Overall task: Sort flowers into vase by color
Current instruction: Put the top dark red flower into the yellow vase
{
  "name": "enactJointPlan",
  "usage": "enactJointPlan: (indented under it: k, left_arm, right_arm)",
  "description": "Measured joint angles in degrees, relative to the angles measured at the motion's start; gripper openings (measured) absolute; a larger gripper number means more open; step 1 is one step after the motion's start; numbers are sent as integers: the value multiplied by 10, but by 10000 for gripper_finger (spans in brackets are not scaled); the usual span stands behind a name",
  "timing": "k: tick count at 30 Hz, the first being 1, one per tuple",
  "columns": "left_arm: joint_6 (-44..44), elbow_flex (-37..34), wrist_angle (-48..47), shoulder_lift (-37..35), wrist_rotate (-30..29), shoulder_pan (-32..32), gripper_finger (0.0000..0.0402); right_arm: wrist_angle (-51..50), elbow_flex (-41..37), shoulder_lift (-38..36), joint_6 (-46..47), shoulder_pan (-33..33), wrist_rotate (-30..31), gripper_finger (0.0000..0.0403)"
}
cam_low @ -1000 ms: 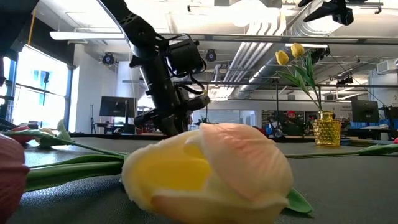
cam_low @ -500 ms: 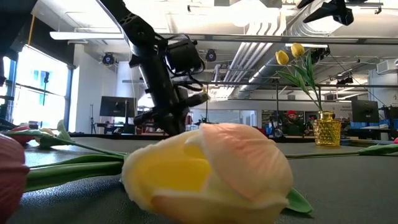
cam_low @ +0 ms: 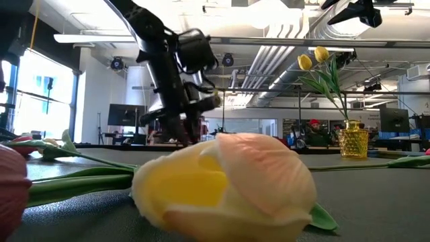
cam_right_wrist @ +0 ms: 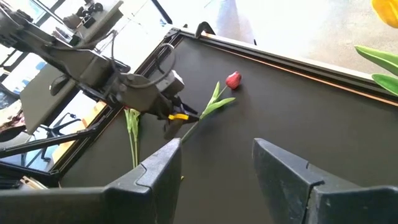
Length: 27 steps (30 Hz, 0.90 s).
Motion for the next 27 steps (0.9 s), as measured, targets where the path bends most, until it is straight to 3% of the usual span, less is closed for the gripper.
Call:
enactJointPlan:
  k: [11, 14, 20, 27]
  left_arm:
    - [0, 4, 7, 50, 19, 6, 111]
    - [2, 3, 6, 49, 30, 8, 91]
    - [26, 1, 6, 34, 39, 11, 10]
    - [45, -1, 52, 17, 113, 18, 4]
  right_arm:
    - [0, 0, 0, -1, 0, 0, 184]
    - [0, 0, 0, -1, 0, 0, 184]
    - [0, 0, 0, 0, 0, 0, 184]
    - [6, 0, 2, 9, 0, -6, 184]
